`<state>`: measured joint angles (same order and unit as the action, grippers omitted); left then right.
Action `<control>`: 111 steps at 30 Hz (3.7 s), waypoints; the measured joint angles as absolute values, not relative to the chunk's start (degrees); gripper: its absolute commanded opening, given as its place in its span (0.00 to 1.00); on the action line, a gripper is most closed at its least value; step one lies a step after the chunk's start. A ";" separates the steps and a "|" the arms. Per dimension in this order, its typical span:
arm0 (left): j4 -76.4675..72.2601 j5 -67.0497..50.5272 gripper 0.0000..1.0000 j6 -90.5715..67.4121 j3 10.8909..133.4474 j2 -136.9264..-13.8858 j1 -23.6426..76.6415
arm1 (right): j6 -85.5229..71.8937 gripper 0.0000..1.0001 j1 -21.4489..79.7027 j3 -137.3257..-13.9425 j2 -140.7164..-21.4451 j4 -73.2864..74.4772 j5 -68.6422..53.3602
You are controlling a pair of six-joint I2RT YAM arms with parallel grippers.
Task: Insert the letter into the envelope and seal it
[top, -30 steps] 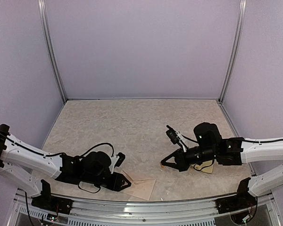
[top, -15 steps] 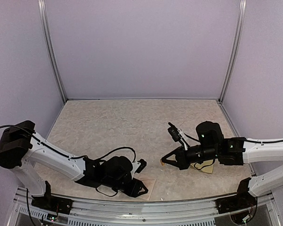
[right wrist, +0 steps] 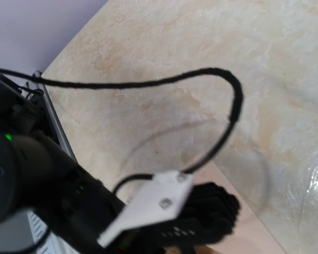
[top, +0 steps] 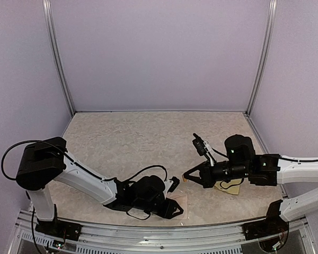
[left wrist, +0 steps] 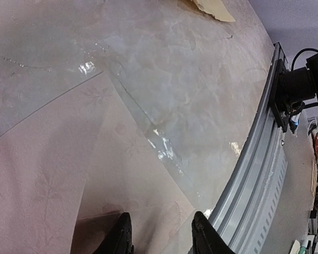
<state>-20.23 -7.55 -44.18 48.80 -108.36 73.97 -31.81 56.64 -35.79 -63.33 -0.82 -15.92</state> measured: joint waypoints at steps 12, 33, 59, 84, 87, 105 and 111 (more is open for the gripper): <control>-18.90 -5.69 0.38 -44.07 55.07 -107.48 72.66 | -32.62 0.00 56.62 -35.79 -60.36 2.15 -10.61; 7.44 -9.21 0.24 -24.69 55.18 -95.37 62.24 | -32.67 0.00 56.64 -35.73 -58.28 4.86 -10.39; 9.04 -13.04 0.22 -17.82 55.99 -103.15 61.78 | -34.54 0.00 58.33 -33.71 -74.65 -5.61 -15.44; 9.32 -11.97 0.20 -17.78 56.77 -105.27 61.69 | -35.00 0.00 63.26 -35.07 -88.79 -11.64 -13.04; 9.52 -11.92 0.19 -17.78 56.90 -105.30 61.69 | -34.76 0.00 63.37 -35.11 -88.79 -11.68 -12.60; 10.04 -11.51 0.19 -17.76 57.25 -105.41 61.69 | -32.99 0.00 64.53 -38.11 -92.31 -10.39 -9.93; 10.22 -11.35 0.19 -17.85 57.28 -105.41 61.67 | -32.53 0.00 65.19 -39.22 -93.19 -9.61 -8.80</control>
<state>10.22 -11.35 -17.85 57.28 -105.41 61.67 -32.53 65.19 -39.22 -93.19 -9.61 -8.80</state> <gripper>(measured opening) 0.189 0.002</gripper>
